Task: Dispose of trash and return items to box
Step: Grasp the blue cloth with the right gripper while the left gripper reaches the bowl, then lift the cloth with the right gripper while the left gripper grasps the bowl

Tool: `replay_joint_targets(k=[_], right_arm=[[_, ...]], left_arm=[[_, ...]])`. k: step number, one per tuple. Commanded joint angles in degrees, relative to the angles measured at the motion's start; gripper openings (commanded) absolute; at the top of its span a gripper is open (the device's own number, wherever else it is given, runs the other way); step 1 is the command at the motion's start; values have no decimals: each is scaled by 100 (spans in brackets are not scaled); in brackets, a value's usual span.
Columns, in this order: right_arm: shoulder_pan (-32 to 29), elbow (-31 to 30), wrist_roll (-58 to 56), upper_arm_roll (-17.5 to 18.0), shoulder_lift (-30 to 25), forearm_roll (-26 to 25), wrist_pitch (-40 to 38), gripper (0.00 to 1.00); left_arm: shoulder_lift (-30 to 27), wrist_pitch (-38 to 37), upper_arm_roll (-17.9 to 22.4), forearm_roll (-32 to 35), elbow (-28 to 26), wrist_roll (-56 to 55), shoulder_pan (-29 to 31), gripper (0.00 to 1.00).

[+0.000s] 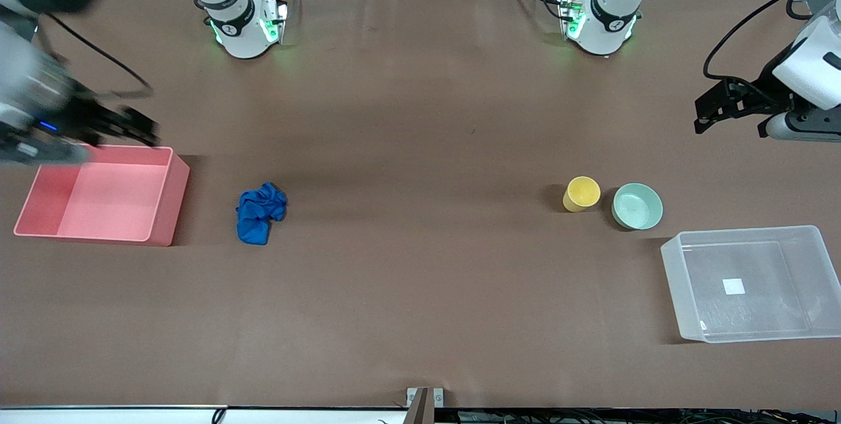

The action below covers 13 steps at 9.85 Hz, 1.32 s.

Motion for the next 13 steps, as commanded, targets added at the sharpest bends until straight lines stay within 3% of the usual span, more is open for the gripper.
replay_joint_targets(k=[1,3,6,9,10,11,12,13], right_arm=[[88,-760,691,253,598,-294,1166,100],[177,-1708,860,245,872,-514,2721,100],[63,-2423,860,201,1514,-1095,4270,100],[37,-2662,860,52,1892,-1200,4950,100],[37,-2671,851,25,1954,-1244,5108,95],[28,-2671,851,-1,2024,-1297,5180,83],[45,-2671,860,-88,2069,-1324,5337,56],[37,-2671,965,-89,2086,-1333,5356,21]], left_arm=[[66,68,30,-25,-164,2,15,100],[154,251,21,-25,-295,37,199,100],[215,1163,21,-25,-1102,116,393,100],[601,2357,21,-43,-1822,561,708,100],[776,2762,-14,-112,-2034,799,988,100],[934,3062,-14,-139,-2227,871,1008,100],[1084,3378,-14,-148,-2430,907,1025,100],[1286,3729,-14,-140,-2606,951,1060,100]])
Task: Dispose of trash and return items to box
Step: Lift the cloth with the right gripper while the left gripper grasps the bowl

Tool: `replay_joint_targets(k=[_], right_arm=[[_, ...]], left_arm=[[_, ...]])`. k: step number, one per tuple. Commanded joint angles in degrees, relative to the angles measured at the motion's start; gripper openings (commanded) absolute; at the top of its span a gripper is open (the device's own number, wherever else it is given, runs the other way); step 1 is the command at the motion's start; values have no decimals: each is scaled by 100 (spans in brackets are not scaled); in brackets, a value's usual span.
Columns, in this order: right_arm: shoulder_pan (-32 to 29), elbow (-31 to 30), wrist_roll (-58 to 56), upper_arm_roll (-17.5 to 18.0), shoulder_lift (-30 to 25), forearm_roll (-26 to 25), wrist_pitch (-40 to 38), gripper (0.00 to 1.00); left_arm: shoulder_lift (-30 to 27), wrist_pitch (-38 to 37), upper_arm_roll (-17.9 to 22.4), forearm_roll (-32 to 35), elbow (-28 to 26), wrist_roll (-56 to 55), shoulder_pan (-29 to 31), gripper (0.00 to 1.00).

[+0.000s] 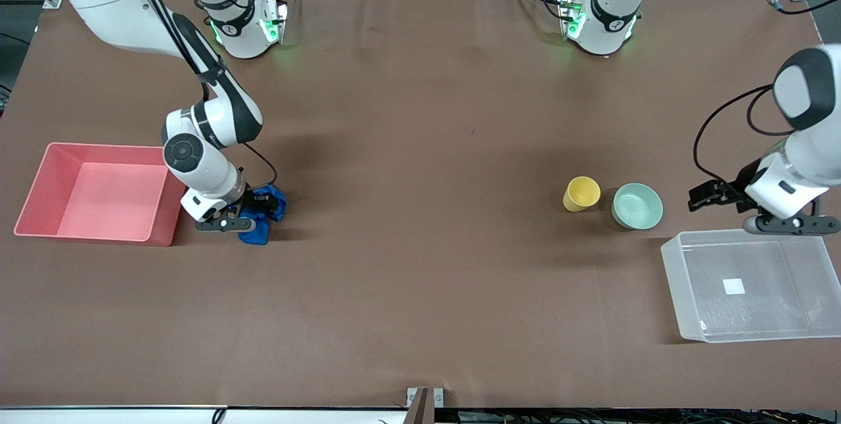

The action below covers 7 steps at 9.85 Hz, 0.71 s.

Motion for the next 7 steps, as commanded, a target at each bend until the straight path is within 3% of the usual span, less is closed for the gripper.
replay_joint_targets(k=[1,4,5,7], right_arm=[[-14,-68,688,0,-6,-198,130,1],[13,-6,973,35,-110,-189,16,0],[22,98,1148,78,-390,-189,-489,0],[-4,685,1133,289,-1101,-102,-2348,0]], left_arm=[[432,790,-27,-104,-523,121,47,100],[759,1521,-27,-96,-1007,209,188,100],[803,1749,-27,-96,-1208,217,223,100],[969,2154,-35,-87,-1482,217,215,100]])
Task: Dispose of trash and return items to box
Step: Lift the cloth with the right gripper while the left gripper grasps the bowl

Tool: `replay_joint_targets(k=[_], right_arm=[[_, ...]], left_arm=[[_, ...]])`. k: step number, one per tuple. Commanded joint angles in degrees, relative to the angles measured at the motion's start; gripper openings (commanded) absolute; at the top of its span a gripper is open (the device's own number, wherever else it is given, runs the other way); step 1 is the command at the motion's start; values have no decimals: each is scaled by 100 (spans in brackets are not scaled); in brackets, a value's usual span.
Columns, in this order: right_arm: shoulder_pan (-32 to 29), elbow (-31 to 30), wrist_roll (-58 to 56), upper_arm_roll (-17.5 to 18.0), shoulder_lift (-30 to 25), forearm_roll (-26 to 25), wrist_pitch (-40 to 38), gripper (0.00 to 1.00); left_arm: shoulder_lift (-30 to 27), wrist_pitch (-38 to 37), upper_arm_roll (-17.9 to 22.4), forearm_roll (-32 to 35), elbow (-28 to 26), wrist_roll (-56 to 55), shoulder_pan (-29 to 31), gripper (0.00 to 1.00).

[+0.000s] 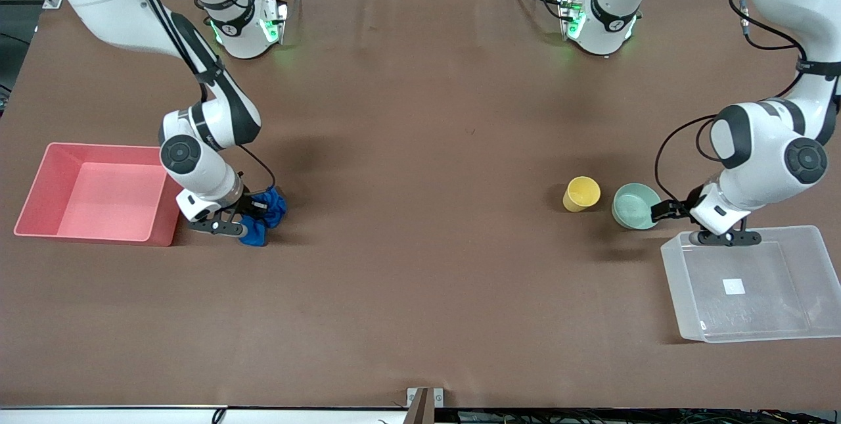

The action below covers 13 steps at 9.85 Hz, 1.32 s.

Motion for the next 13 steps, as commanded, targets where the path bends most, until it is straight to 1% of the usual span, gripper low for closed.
replay_joint_targets(k=[1,2,3,4,5,6,7,8,9,10,11,12,13], right_arm=[[-46,548,-30,137,-1015,-13,-1817,1],[-107,812,-711,33,-1227,109,-2364,1],[-203,980,-1553,-342,-1360,215,-2640,1],[-195,991,-2571,-920,-1422,225,-2668,0],[-213,956,-3286,-1352,-1414,225,-2608,0],[-222,930,-3876,-1748,-1379,225,-2503,0],[-248,851,-4500,-2152,-1336,225,-2197,1],[-265,650,-5011,-2461,-1239,225,-1698,0],[-309,378,-5268,-2673,-1099,234,-1110,1],[-397,45,-5401,-2745,-932,364,-556,1],[-511,-158,-5481,-2745,-722,453,-124,1],[-590,-248,-5490,-2737,-502,471,228,2],[-669,-309,-5490,-2737,-291,471,493,3]], left_arm=[[257,456,-42,-87,-303,143,35,100],[362,535,-50,-87,-303,143,35,100],[442,588,-50,-87,-303,143,35,98],[495,598,-50,-87,-303,143,35,91],[573,598,-50,-87,-303,143,35,76],[635,606,-50,-87,-303,143,35,66],[653,615,-50,-87,-295,143,43,62],[679,650,-50,-87,-294,143,35,56],[706,659,-50,-87,-294,143,43,52],[715,720,-50,-87,-294,143,35,39],[724,729,-50,-87,-294,143,35,17],[715,729,-50,-87,-286,143,26,4],[680,729,-50,-87,-286,143,26,3]])
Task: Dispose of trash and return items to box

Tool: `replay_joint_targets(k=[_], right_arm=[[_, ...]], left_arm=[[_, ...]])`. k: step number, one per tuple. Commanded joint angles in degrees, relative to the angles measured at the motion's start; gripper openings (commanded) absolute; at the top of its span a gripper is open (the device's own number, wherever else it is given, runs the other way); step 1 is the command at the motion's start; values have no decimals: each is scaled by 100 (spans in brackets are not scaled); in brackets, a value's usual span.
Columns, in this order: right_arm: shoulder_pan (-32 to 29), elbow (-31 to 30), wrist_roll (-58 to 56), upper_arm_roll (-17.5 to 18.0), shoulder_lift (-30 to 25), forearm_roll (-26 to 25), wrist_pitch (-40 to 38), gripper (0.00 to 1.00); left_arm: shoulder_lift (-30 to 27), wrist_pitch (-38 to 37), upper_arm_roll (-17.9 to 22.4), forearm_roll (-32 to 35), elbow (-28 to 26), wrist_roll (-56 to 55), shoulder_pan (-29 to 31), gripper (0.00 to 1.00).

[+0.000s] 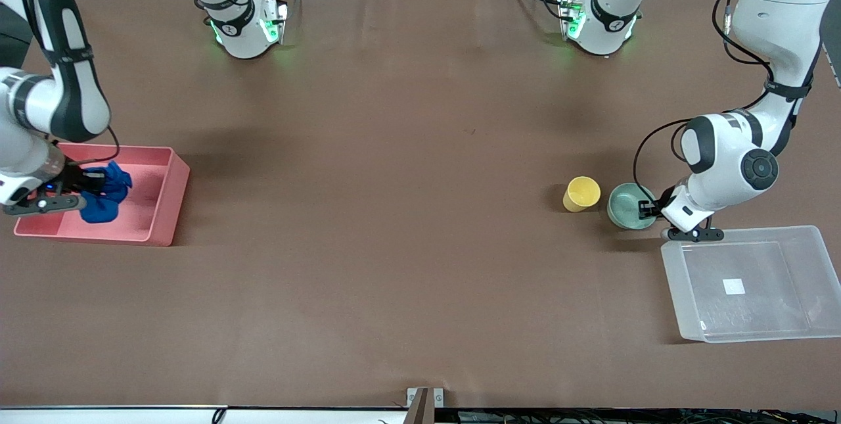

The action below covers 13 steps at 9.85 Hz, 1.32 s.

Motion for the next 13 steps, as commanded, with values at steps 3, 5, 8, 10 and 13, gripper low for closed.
replay_joint_targets(k=[3,5,8,10,13], right_arm=[[-204,-270,-146,80,483,118,824,63],[-152,-191,-94,124,388,127,754,100],[-11,158,-41,291,-506,519,-348,100],[-37,807,736,702,-964,830,-1691,100],[224,1538,2485,1082,-1579,839,-3022,100]], left_arm=[[-355,4,-54,-87,80,384,33,1],[-524,-809,-54,-78,822,588,51,1],[44,-2217,-37,-34,2843,1183,208,0],[370,-2782,-28,-34,3567,1614,446,0],[1038,-2818,94,27,4402,1932,578,0]])
